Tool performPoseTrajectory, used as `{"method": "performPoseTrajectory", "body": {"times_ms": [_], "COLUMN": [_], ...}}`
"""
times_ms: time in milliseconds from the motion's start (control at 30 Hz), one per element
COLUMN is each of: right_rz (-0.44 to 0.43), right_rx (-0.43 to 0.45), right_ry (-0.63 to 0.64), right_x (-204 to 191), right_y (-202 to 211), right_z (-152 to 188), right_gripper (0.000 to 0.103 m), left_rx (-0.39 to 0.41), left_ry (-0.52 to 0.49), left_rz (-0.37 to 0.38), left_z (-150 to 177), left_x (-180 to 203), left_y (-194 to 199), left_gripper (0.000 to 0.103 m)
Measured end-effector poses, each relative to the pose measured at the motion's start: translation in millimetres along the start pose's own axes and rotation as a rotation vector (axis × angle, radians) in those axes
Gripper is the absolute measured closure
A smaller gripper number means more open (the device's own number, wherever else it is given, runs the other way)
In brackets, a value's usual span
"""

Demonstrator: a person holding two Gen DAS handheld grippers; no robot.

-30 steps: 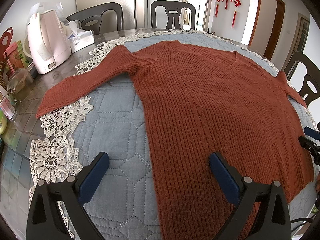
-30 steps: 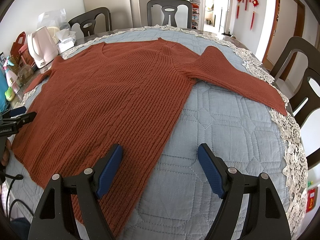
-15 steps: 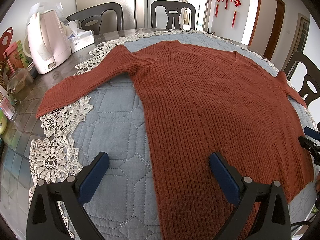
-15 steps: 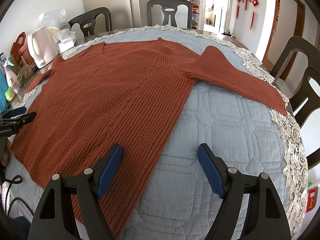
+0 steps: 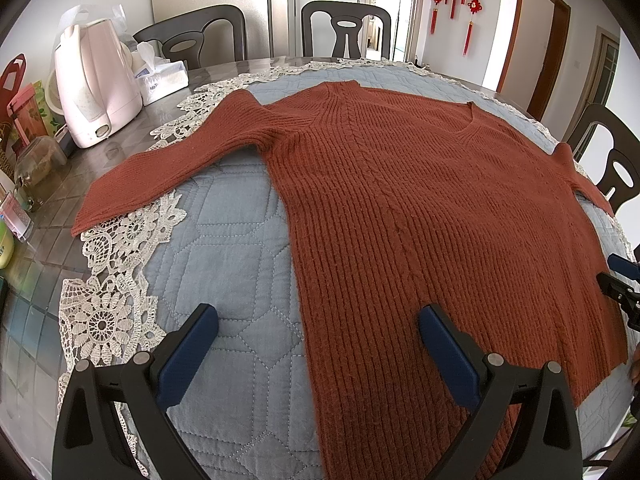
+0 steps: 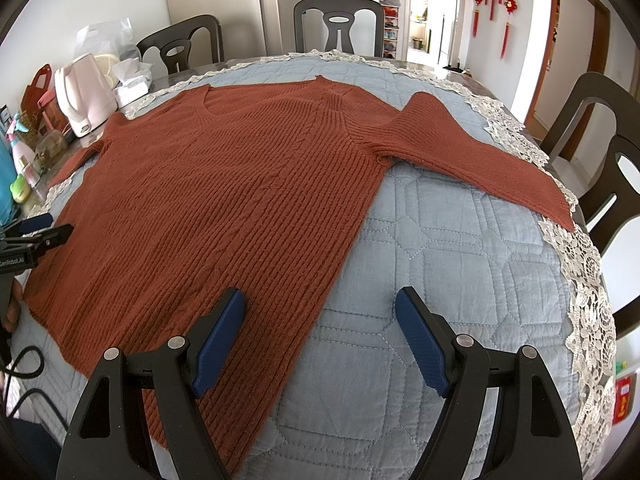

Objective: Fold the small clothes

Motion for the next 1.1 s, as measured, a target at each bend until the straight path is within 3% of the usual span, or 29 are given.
{"method": "performPoseTrajectory", "body": {"times_ms": [1100], "right_rz": [0.004], "right_rx": [0.0], "right_ry": [0.003], "right_x": [0.3], "right_y": [-1.2], "right_z": [-1.1], "right_gripper": [0.025], "left_rx": [0.0], "left_ry": [0.0], "left_rz": [0.0], "left_z": [0.0], "left_x": [0.0], "left_y": [0.0], "left_gripper": [0.001]}}
Point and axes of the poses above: each gripper's, at about its wrist camera, not at the fingertips, and y roughly against the way its jaws point, x to its right, z to its underside, the point moved 1 cm from there along -y, roughly the way its jaws point, and after that the axes turned 4 degrees about -x, right-handed, at the moved point
